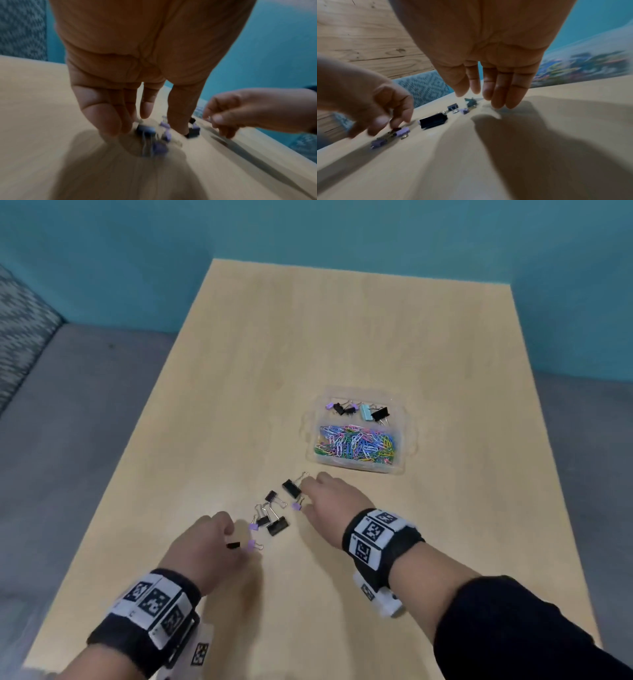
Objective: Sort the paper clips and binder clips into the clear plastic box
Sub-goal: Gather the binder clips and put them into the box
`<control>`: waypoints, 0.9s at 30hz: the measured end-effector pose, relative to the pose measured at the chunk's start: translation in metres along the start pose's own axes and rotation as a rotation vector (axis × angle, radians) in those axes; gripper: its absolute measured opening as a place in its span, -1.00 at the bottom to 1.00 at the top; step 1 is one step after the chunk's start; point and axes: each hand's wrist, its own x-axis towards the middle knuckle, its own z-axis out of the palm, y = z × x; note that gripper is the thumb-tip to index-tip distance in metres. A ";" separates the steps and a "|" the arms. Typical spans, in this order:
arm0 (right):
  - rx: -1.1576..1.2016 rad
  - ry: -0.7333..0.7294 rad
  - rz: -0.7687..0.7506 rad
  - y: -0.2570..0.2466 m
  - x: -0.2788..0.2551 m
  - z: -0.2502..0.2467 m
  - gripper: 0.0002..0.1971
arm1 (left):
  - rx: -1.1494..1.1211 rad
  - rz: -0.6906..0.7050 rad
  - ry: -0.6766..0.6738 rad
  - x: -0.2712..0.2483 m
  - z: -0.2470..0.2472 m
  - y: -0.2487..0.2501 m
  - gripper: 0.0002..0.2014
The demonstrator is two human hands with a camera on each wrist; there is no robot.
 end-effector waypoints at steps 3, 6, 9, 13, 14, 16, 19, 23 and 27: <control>0.096 -0.024 0.181 -0.017 0.020 0.009 -0.76 | -0.006 0.049 0.074 -0.011 0.021 -0.013 -0.80; 0.090 -0.036 0.262 -0.025 0.029 0.016 -0.78 | -0.010 0.110 0.107 -0.008 0.030 -0.018 -0.83; 0.039 -0.026 0.282 -0.033 0.032 0.017 -0.84 | -0.059 0.126 0.121 -0.003 0.030 -0.017 -0.81; -0.019 -0.023 0.314 -0.037 0.029 0.017 -0.75 | -0.062 0.140 0.109 -0.001 0.027 -0.015 -0.81; -0.033 -0.017 0.313 -0.038 0.027 0.017 -0.74 | -0.057 0.133 0.114 -0.002 0.026 -0.014 -0.85; -0.044 -0.001 0.320 -0.036 0.024 0.015 -0.74 | -0.075 0.123 0.126 -0.004 0.024 -0.014 -0.89; -0.017 -0.018 0.341 -0.031 0.019 0.008 -0.79 | -0.282 0.055 0.090 -0.004 0.019 -0.018 -0.86; 0.739 0.108 0.553 -0.026 0.006 0.011 -0.80 | -1.326 -0.182 -0.035 -0.007 0.005 -0.019 -0.89; 1.636 0.150 0.657 -0.035 -0.010 0.017 -0.63 | -1.585 -0.214 -0.095 -0.009 0.000 -0.017 -0.73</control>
